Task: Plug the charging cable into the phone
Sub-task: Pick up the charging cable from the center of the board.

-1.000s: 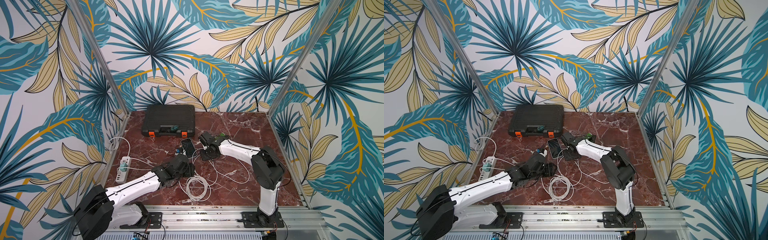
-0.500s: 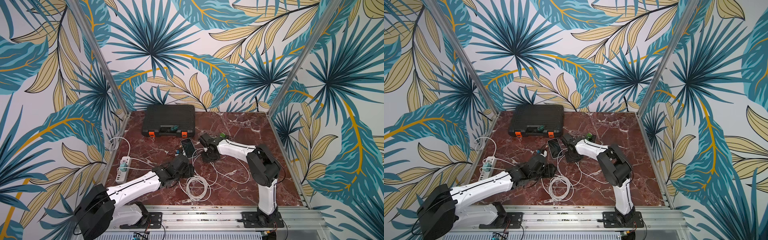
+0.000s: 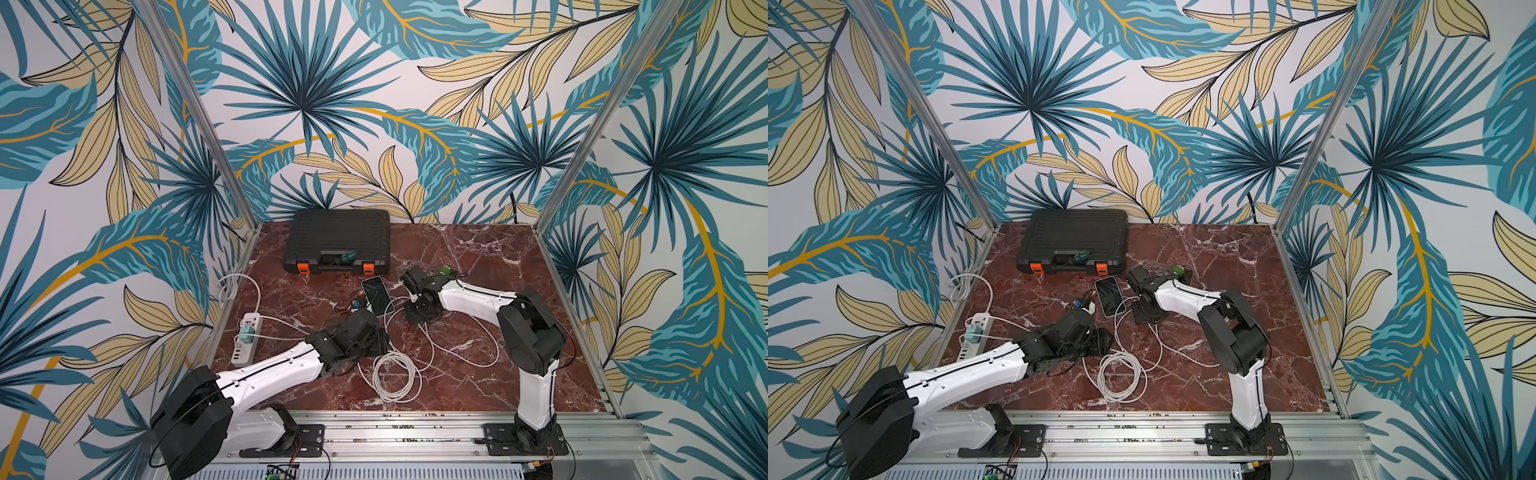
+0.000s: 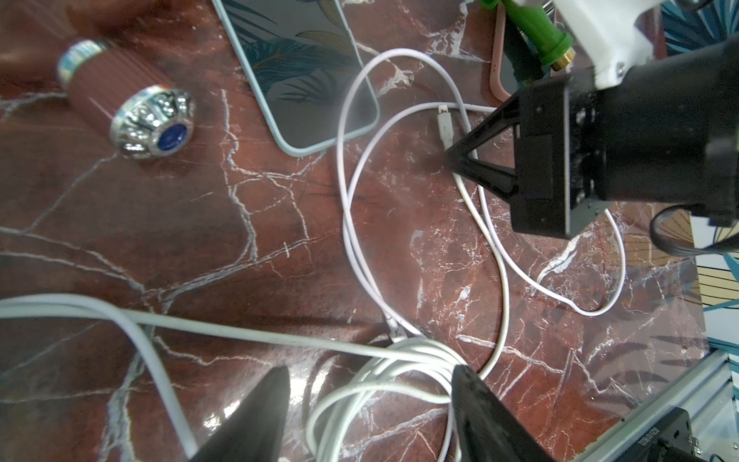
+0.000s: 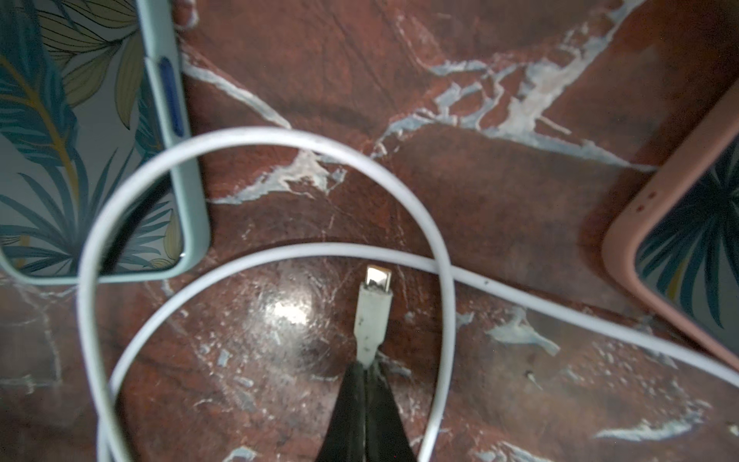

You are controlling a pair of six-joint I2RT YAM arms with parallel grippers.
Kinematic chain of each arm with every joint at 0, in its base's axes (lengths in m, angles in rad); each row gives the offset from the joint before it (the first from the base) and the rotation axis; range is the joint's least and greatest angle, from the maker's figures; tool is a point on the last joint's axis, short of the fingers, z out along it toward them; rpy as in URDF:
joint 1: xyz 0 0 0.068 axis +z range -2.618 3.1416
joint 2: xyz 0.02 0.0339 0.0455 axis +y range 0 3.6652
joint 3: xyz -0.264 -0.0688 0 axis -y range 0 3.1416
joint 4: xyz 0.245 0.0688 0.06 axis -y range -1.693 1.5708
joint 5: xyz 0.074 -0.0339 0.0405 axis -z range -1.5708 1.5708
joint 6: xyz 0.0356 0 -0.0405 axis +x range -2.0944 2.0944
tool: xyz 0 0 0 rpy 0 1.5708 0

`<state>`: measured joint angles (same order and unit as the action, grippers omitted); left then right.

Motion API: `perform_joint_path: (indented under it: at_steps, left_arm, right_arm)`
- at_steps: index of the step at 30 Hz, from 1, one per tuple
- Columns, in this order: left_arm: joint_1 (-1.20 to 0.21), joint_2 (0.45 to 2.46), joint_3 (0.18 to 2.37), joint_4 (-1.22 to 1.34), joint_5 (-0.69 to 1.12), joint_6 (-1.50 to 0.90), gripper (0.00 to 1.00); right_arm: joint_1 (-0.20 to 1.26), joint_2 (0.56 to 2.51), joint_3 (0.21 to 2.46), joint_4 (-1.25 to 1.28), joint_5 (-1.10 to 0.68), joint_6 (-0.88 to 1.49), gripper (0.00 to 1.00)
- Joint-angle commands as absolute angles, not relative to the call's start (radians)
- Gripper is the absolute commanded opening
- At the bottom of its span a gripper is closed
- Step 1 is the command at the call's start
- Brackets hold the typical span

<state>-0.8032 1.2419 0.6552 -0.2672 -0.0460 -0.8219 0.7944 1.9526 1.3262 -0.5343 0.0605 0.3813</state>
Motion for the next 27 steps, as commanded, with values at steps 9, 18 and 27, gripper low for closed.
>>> perform_joint_path:
  at_steps: [9, 18, 27]
  left_arm:
    - [-0.798, 1.16, 0.637, -0.096, 0.024, -0.694, 0.67]
    - [-0.799, 1.198, 0.519, 0.372, 0.176, -0.538, 0.64]
    - [-0.801, 1.356, 0.55, 0.573, 0.162, -0.429, 0.63]
  right_arm:
    - [0.796, 1.635, 1.136, -0.301, 0.047, 0.387, 0.0]
    - [0.795, 1.479, 0.994, -0.136, 0.002, 0.427, 0.0]
    - [0.753, 1.371, 0.923, -0.087, -0.084, 0.462, 0.0]
